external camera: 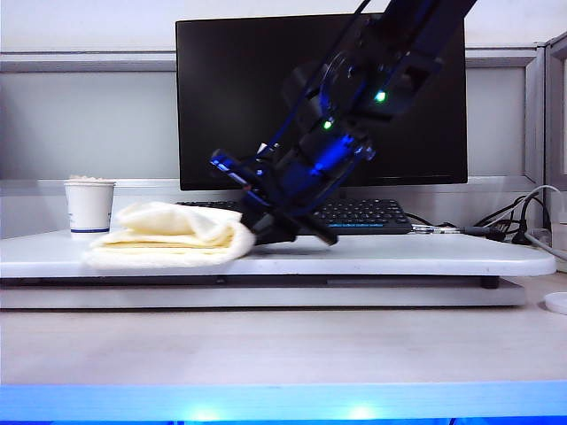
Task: Wipe the tabletop with a clean cloth to remove dust and stains.
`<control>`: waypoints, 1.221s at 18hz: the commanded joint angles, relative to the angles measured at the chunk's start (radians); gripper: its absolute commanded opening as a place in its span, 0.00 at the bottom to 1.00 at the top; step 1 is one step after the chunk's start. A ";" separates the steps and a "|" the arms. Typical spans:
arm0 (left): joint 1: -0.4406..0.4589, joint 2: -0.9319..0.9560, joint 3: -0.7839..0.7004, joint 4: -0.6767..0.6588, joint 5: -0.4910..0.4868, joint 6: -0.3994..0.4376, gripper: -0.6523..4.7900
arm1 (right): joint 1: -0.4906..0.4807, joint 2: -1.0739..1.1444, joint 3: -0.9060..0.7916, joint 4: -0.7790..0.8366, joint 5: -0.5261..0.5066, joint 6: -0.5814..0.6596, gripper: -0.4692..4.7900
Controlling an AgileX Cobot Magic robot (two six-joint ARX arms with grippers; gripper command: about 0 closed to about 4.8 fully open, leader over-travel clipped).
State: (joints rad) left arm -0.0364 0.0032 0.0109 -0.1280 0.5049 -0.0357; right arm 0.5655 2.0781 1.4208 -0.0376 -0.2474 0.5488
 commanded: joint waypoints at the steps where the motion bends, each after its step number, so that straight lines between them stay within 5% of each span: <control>1: 0.001 0.000 -0.001 -0.019 0.011 -0.002 0.11 | -0.049 -0.006 -0.035 -0.235 0.070 -0.058 0.07; 12: 0.001 0.000 -0.001 -0.019 0.004 0.001 0.11 | -0.377 -0.352 -0.394 -0.241 0.096 -0.191 0.07; 17: 0.001 0.000 -0.001 -0.012 0.005 0.000 0.11 | -0.237 -0.329 -0.381 -0.097 0.116 -0.166 0.07; 22: 0.001 0.000 -0.001 -0.011 0.005 0.000 0.11 | -0.043 -0.100 -0.165 -0.103 0.064 -0.056 0.07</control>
State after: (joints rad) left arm -0.0364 0.0032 0.0109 -0.1268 0.5014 -0.0353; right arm 0.4881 1.9232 1.2388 -0.0460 -0.1509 0.4561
